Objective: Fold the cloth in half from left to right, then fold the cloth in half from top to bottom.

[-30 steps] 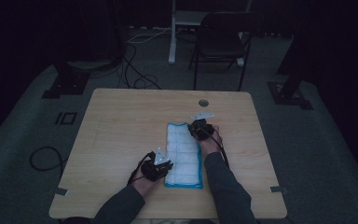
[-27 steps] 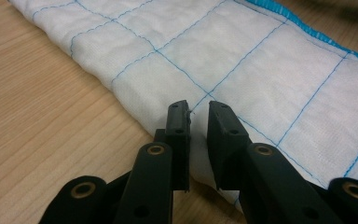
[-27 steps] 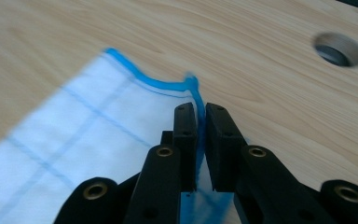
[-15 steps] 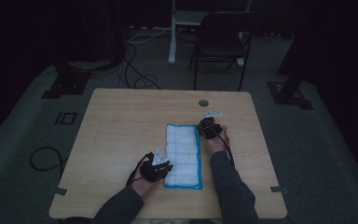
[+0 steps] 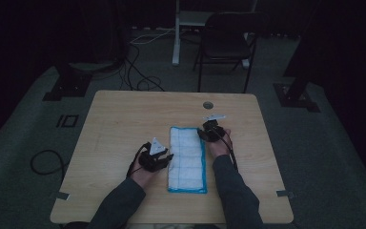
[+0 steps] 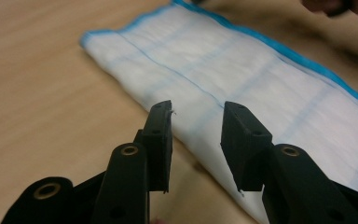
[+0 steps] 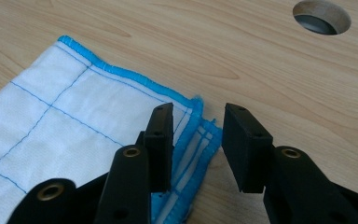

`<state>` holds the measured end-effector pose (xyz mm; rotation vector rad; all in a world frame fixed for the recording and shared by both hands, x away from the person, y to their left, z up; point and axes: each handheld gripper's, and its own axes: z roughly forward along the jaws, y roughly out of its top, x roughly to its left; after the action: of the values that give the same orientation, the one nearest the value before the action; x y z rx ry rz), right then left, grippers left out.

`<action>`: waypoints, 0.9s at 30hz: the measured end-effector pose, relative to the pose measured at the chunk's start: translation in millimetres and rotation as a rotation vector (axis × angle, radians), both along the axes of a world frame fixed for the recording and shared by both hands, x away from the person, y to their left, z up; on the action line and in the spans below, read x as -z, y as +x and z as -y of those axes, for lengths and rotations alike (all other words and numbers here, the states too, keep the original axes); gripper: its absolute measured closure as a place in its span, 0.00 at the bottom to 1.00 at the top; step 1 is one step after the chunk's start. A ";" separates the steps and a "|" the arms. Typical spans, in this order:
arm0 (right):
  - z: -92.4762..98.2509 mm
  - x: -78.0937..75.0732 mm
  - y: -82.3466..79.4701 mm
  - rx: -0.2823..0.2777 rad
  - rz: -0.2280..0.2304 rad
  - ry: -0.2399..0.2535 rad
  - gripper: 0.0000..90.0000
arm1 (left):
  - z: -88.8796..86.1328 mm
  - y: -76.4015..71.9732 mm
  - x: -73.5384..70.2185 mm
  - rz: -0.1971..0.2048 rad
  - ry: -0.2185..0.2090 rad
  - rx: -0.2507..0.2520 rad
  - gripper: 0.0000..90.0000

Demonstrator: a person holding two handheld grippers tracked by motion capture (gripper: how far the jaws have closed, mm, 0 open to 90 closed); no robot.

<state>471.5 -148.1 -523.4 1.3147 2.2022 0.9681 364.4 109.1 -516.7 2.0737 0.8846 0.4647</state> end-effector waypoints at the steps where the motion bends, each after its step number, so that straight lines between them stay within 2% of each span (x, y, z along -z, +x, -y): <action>1: 0.0 -0.4 0.0 0.000 0.000 -0.001 0.70 | -0.9 4.1 -1.4 0.004 0.000 -0.006 0.71; 10: 1.0 0.1 0.7 -0.001 0.000 -0.007 0.69 | -4.4 41.4 -6.8 0.020 -0.024 -0.071 0.69; 18: 0.5 3.0 2.7 0.008 -0.009 0.002 0.67 | -2.8 72.9 -1.6 -0.045 -0.041 -0.125 0.69; 27: 1.7 5.2 6.5 0.043 -0.028 0.022 0.64 | 5.2 100.5 -2.5 -0.070 -0.034 -0.179 0.68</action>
<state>478.0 -149.8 -528.6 1.3874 2.1808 0.9664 464.9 103.8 -514.2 1.9992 1.1188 0.4706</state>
